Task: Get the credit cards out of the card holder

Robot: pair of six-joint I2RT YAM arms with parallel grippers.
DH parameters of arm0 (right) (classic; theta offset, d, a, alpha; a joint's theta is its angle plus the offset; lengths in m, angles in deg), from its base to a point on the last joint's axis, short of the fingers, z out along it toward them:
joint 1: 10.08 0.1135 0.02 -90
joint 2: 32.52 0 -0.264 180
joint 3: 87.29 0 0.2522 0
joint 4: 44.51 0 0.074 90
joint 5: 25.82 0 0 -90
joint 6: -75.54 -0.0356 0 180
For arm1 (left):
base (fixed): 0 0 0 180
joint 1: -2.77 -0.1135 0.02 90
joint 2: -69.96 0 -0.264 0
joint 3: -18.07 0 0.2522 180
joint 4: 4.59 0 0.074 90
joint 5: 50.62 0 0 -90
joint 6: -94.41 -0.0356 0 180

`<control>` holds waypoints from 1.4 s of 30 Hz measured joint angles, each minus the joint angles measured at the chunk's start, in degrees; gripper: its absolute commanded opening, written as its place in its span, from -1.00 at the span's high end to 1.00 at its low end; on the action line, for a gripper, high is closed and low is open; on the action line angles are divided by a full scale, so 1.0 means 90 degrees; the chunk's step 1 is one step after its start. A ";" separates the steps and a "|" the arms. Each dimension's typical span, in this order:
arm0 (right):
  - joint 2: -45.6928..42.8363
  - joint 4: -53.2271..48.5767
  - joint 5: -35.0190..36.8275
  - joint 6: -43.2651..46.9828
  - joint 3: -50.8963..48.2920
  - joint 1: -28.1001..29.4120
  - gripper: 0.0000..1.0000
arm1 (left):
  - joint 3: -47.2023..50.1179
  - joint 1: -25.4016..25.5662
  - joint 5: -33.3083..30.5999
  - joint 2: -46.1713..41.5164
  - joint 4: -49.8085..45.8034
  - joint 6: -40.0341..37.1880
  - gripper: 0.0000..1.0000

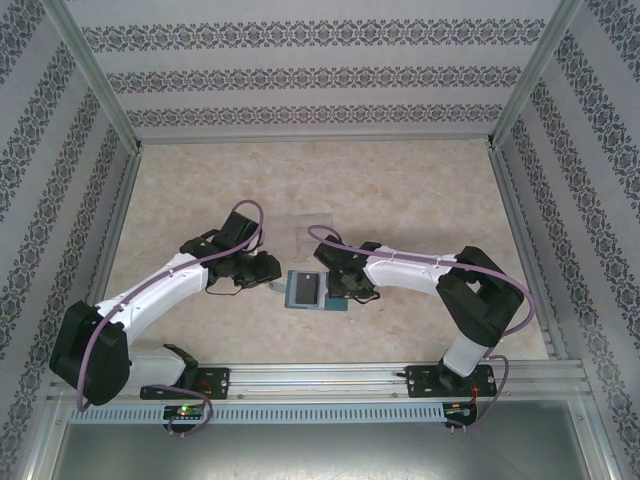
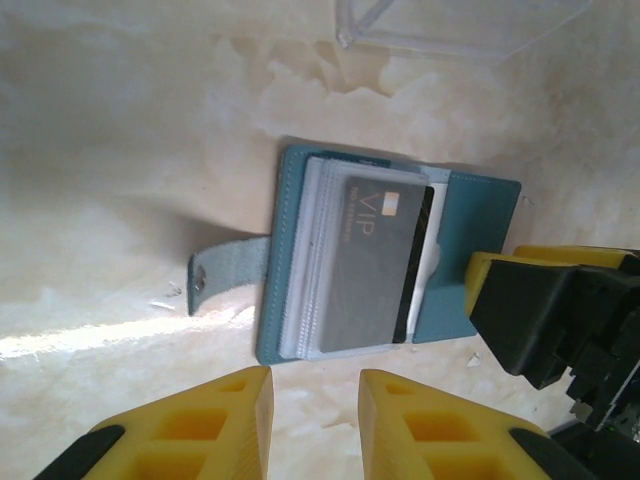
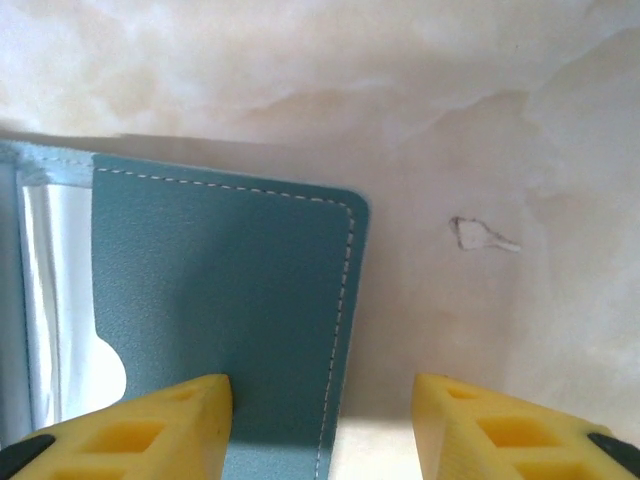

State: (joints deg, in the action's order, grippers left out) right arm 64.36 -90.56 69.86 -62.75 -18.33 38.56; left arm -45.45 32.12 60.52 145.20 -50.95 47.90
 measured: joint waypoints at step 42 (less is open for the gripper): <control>0.0015 0.0070 -0.0148 0.0746 0.0240 -0.0102 0.25 | -0.0262 0.0328 0.0211 0.2244 0.0889 -0.0141 0.31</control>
State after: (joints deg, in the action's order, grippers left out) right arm 64.49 -89.93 68.52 -56.04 -16.17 37.64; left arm -47.81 35.07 62.42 165.39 -42.95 46.63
